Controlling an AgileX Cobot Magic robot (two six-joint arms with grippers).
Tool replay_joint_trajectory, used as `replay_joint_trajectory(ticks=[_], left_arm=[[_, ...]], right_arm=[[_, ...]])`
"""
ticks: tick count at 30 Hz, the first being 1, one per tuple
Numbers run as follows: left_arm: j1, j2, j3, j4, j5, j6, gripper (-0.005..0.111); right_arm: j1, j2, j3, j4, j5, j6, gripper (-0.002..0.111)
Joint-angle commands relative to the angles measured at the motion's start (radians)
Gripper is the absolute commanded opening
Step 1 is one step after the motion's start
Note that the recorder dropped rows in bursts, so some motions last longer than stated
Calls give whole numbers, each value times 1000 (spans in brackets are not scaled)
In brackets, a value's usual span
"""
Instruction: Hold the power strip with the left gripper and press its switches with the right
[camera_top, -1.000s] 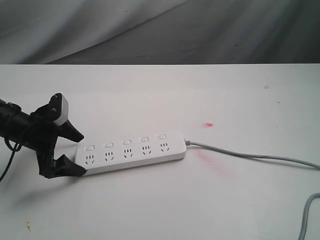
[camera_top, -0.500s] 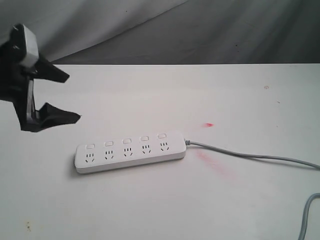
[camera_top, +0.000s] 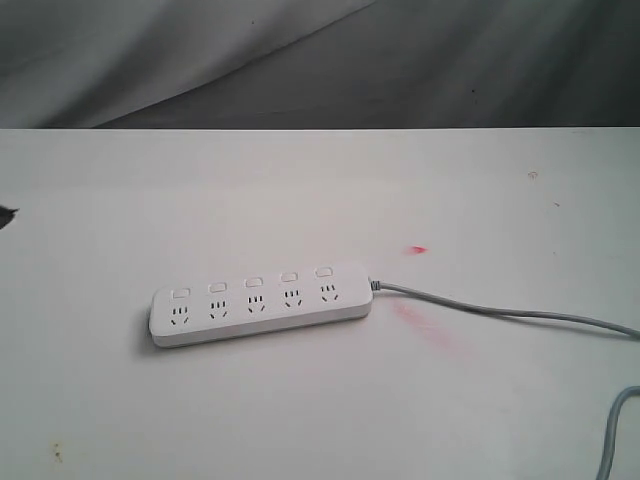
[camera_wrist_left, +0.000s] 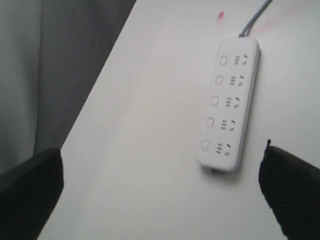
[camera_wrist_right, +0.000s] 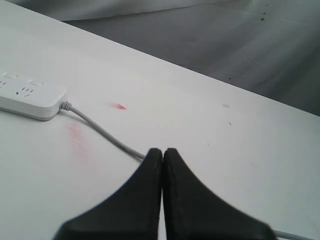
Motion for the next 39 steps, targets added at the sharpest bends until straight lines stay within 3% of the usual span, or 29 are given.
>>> replay_joint_trajectory(ticks=[1,5,8,10,11,14,15,18,27,31,39], left_arm=[[-4,-98,-1,81,66,-239,104],[-4,-148,-1,-10,-34,-529,104],[-4,-148,-1,-55,-43,-581,95],[-4,-148,-1,-61,-45,-648,70],[-4,-148,-1,-61,-45,-689,48],[-4,-148,-1,-113,-32,-754,4],[-4,-148,-1,-149,-30,-758,1],[-4,-148,-1,-231,-15,-758,1],[-4,-156,-1,-179,-86,-758,1],[-4,-224,-1,3,-139,-765,1],[-4,-454,28,348,-175,-1043,1]], right_arm=[[-8,-3,4,7,-3,5,0],[-8,-3,4,7,-3,5,0],[-8,-3,4,7,-3,5,0],[-8,-3,4,7,-3,5,0],[-8,-3,4,7,-3,5,0],[-8,-3,4,7,-3,5,0],[-8,-3,4,7,-3,5,0],[-8,-3,4,7,-3,5,0],[-8,-3,4,7,-3,5,0],[-8,-3,4,7,-3,5,0],[-8,-3,4,7,-3,5,0]])
